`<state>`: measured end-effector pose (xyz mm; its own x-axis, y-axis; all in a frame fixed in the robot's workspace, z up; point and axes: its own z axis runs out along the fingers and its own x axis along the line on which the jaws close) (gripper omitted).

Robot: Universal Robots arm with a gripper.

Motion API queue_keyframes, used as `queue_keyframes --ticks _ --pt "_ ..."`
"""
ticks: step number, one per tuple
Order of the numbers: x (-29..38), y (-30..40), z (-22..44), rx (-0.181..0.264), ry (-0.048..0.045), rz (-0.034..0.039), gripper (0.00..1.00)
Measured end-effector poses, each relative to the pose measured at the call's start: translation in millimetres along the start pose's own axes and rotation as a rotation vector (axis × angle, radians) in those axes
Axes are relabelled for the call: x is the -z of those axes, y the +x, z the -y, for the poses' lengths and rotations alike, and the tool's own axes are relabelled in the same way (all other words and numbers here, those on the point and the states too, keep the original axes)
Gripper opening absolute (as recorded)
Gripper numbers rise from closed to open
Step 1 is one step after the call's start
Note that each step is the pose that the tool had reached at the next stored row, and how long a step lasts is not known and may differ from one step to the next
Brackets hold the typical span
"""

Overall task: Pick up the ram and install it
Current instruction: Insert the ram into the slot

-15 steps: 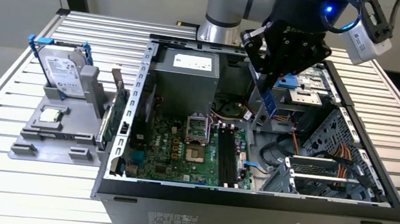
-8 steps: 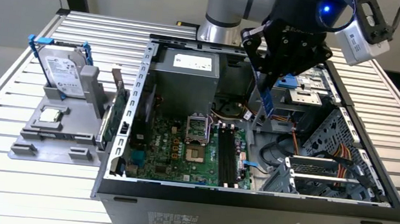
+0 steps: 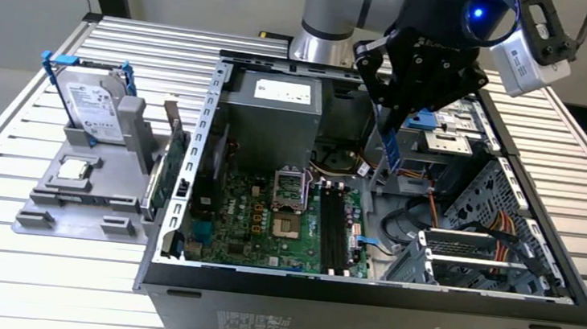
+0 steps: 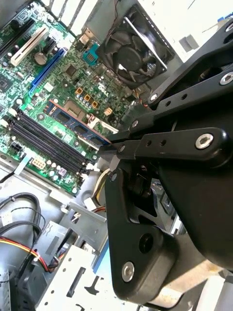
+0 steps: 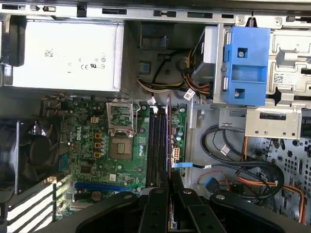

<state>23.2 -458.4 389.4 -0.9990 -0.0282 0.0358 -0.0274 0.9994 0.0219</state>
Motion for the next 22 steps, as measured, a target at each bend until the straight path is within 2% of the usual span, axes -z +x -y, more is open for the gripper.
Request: queue_keyframes --ticks 4,12,22 --pt "-3.7 -0.1 0.1 0.0 -0.0001 0.0 0.0" --pt "-15.1 -0.6 0.3 0.0 -0.0002 0.0001 0.0" --pt "-24.9 -1.3 0.5 0.0 -0.0001 0.0 0.0"
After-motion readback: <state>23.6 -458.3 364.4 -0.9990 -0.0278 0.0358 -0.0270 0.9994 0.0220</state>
